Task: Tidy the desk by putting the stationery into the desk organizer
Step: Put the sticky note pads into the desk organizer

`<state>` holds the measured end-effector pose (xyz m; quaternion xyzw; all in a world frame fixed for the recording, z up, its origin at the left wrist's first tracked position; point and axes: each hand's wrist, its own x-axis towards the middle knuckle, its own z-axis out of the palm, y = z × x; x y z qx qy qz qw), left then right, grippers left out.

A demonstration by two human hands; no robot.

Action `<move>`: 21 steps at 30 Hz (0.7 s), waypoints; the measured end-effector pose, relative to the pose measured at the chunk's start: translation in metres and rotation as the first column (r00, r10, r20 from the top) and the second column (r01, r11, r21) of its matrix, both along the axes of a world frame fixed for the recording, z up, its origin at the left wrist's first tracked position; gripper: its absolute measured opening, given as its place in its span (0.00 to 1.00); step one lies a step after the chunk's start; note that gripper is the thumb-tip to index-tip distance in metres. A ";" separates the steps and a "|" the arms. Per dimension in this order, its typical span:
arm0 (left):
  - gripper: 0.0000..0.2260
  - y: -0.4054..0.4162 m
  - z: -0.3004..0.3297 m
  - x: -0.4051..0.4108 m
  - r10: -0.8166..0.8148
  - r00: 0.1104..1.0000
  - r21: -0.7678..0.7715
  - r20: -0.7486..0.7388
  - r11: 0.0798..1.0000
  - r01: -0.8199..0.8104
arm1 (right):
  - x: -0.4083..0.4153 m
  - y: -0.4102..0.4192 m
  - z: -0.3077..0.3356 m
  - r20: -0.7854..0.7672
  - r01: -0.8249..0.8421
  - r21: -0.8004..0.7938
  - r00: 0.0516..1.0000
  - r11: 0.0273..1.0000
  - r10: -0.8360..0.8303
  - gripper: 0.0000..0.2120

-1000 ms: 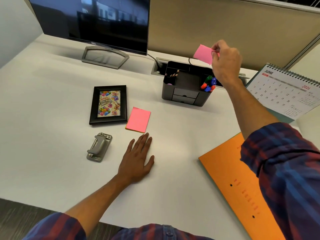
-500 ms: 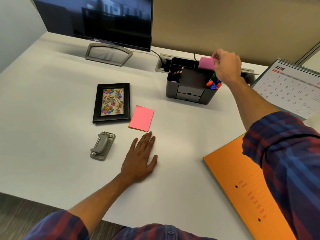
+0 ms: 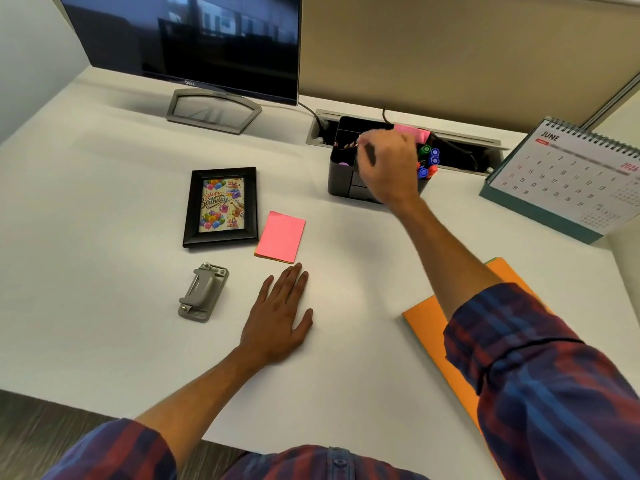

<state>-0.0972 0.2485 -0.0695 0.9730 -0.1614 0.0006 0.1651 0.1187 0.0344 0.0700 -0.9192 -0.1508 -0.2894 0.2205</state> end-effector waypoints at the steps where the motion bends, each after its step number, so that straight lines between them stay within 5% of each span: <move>1: 0.30 0.000 0.000 0.000 0.000 1.000 -0.001 0.003 1.000 0.000 | -0.006 0.010 -0.007 -0.032 -0.025 -0.004 0.999 1.000 0.025 0.09; 6: 0.30 0.000 0.000 0.000 -0.003 1.000 0.008 -0.003 1.000 0.003 | -0.034 0.050 -0.044 -0.259 -0.104 -0.011 0.961 0.995 0.097 0.10; 12: 0.30 -0.001 0.000 0.000 0.006 1.000 0.021 -0.007 1.000 -0.006 | -0.051 0.082 -0.074 -0.624 -0.242 -0.238 0.780 0.941 0.043 0.31; 21: 0.30 0.000 -0.001 0.001 0.007 1.000 0.021 -0.019 1.000 -0.007 | -0.052 0.102 -0.086 -0.689 -0.228 -0.218 0.724 0.949 0.016 0.32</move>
